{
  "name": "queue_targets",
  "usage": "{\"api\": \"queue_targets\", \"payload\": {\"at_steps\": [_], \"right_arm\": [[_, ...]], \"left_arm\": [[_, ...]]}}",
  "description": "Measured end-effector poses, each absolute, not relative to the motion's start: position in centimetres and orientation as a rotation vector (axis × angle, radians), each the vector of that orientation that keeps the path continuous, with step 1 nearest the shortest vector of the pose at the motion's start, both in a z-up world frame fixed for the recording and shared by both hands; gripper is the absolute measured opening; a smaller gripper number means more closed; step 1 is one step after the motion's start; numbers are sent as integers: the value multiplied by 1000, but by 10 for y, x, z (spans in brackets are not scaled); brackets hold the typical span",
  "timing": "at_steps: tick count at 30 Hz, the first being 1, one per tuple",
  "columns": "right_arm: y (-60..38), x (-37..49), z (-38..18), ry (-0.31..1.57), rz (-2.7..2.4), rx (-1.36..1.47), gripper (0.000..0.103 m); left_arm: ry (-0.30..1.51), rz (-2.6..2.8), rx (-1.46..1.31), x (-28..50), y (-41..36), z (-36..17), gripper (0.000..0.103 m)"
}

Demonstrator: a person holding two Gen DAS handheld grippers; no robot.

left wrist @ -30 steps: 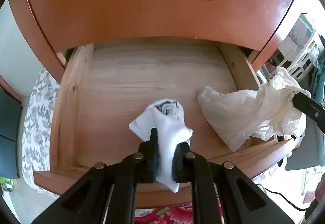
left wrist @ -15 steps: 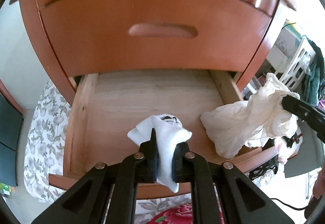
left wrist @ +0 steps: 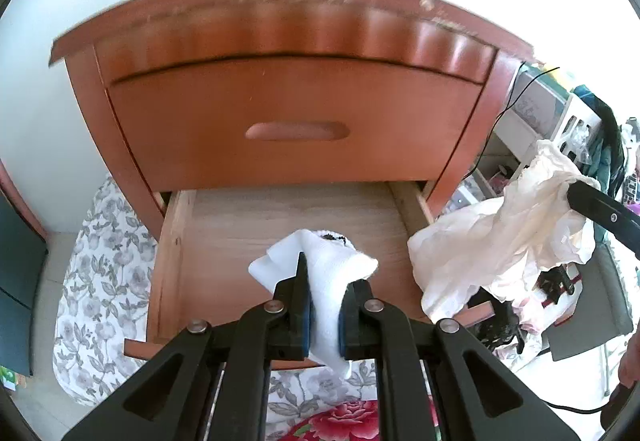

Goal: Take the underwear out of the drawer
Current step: 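Carry the white socks with the left tool while the right tool carries the white cloth to the bed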

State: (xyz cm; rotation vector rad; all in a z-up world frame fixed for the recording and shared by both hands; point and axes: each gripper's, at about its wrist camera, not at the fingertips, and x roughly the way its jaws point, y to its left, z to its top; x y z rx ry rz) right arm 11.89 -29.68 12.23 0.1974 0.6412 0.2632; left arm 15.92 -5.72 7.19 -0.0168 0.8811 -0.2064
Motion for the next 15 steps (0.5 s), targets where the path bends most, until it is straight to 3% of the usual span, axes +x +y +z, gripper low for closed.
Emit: {"api": "queue_targets", "payload": {"at_steps": [15], "right_arm": [[-335,66,166,558,215,192,7]], "left_arm": [[800,-259,31,124,-100,122,10]]}}
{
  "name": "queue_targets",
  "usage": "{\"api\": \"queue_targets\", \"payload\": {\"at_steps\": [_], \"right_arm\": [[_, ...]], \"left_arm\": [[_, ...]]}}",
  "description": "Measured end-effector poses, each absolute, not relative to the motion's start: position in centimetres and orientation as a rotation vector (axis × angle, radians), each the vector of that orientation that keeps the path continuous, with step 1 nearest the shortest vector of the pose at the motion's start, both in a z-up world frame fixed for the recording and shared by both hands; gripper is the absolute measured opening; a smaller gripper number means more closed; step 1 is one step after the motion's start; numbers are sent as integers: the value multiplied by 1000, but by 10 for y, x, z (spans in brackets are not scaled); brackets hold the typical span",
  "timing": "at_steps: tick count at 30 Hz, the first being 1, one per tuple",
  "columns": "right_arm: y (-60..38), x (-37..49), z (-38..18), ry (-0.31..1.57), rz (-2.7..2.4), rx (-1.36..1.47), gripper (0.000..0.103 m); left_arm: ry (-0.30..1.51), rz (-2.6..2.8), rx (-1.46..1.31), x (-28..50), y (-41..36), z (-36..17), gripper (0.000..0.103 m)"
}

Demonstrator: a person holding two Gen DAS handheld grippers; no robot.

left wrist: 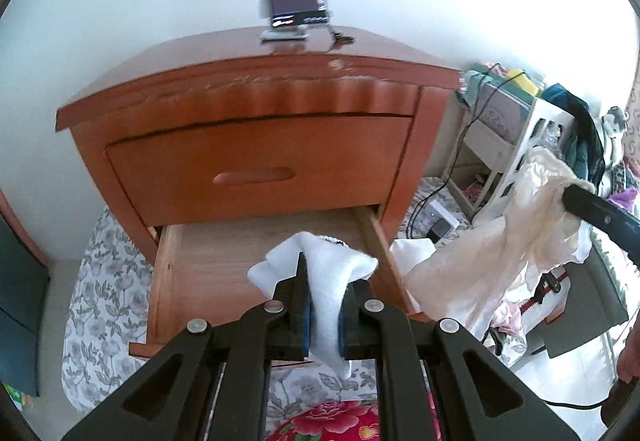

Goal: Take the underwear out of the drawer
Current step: 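Carry the white socks with the left tool while the right tool carries the white cloth to the bed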

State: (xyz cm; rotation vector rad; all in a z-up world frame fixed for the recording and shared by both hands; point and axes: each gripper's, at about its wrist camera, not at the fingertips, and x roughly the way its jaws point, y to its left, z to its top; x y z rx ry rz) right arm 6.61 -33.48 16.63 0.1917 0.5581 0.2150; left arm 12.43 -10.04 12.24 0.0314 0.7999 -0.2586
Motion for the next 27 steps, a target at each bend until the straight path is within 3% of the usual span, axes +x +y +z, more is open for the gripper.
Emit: {"api": "queue_targets", "payload": {"at_steps": [14,27], "right_arm": [[-399,38,159,579,75,142,7],[-486,29,114,645,-32,216,7]], "left_arm": [[797,-351,120,109,-189,136,10],[836,-446,234,103,-288,111,10]]}}
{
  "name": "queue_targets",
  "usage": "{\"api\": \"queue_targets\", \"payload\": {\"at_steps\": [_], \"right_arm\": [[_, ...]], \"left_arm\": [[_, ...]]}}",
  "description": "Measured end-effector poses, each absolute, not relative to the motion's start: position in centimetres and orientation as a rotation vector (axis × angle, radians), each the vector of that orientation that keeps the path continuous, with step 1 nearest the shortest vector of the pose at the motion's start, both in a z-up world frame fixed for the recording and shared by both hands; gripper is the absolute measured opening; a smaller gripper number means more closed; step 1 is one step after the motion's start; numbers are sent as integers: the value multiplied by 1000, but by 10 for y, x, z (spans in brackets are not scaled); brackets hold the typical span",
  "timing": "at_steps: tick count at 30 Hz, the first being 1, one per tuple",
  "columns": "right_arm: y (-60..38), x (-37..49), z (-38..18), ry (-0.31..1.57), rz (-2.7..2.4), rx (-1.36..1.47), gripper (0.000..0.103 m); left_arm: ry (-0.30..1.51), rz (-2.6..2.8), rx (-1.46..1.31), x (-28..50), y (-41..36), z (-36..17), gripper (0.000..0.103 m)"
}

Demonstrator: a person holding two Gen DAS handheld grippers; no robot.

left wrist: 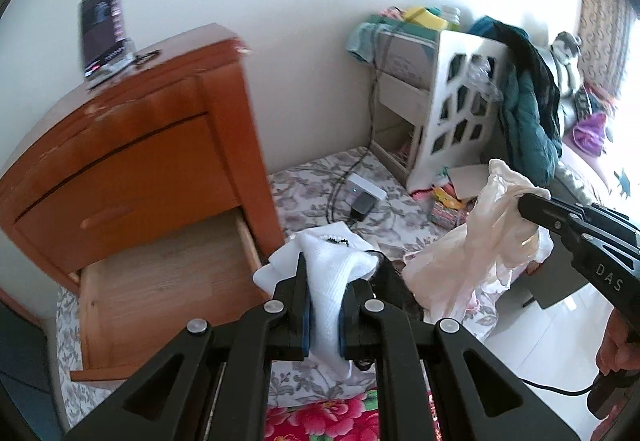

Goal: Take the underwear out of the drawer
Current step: 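Carry the white socks with the left tool while the right tool carries the white cloth to the bed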

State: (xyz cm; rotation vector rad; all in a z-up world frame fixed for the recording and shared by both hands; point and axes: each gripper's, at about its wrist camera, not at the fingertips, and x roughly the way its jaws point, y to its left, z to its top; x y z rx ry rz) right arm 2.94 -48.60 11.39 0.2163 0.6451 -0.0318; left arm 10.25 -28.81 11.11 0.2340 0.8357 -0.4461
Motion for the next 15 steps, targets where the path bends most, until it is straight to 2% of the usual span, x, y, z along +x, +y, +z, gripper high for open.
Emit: {"api": "queue_targets", "payload": {"at_steps": [15], "right_arm": [[-537,42,62,748,-97,244,7]], "left_arm": [[893,-501,286,112,-358,68,10]]}}
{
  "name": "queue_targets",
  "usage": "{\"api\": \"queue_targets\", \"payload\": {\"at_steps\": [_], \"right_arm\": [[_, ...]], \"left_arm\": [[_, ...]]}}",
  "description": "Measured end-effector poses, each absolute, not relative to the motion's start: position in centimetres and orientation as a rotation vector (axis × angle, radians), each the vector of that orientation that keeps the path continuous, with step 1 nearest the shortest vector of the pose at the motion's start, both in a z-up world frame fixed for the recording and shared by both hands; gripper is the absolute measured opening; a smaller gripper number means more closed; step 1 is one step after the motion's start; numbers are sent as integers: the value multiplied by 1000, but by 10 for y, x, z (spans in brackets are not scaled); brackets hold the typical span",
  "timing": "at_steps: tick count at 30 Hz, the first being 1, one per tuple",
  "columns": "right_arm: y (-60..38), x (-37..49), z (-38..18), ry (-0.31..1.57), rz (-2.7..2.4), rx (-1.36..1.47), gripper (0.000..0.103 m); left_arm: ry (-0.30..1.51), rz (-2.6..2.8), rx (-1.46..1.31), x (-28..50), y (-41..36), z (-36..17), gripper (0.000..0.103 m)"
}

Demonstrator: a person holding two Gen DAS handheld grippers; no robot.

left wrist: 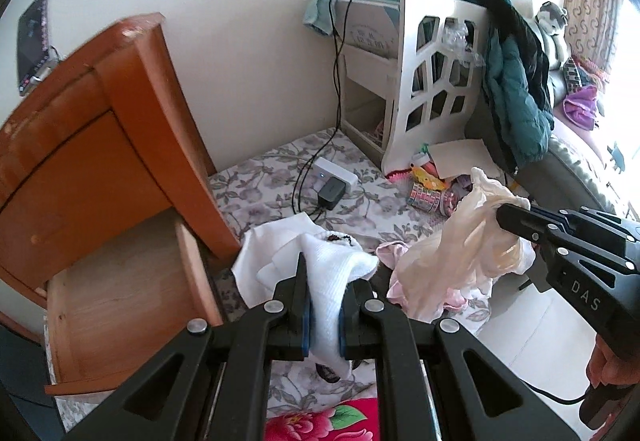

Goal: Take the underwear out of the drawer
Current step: 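Carry the white socks with the left tool while the right tool carries the white cloth to the bed, then open the left tool over the bed pile while the right tool releases the white cloth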

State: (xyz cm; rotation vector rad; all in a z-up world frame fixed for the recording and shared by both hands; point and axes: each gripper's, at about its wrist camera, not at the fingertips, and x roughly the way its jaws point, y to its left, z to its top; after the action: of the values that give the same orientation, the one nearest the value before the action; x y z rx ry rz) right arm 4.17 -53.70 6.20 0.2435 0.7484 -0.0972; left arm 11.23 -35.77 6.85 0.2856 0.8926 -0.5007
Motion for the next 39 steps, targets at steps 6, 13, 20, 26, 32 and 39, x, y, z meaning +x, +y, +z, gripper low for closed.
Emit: {"api": "queue_targets", "payload": {"at_steps": [6,13,20,26,32,39], "right_arm": [[-547,54,42,795,-107,254,7],[-551,74,21,842,-95,268,7],[-556,99,17,827,-63,299,7],[-557,120,-22,893,-53,313,7],[-554,125,-90,1029,-29,334,10],[-545,118,-130,1105,-29,311,11]], "left_arm": [[938,-496,285,123,-369,45,10],[983,-472,285,142,-377,17,10],[1023,-449,286,159,-380,-11,10],[1084,-434,295,169,-383,-47,10],[1137,-426,315,174,-383,-77,10],[1169,-409,351,171,-380,-100,12]]}}
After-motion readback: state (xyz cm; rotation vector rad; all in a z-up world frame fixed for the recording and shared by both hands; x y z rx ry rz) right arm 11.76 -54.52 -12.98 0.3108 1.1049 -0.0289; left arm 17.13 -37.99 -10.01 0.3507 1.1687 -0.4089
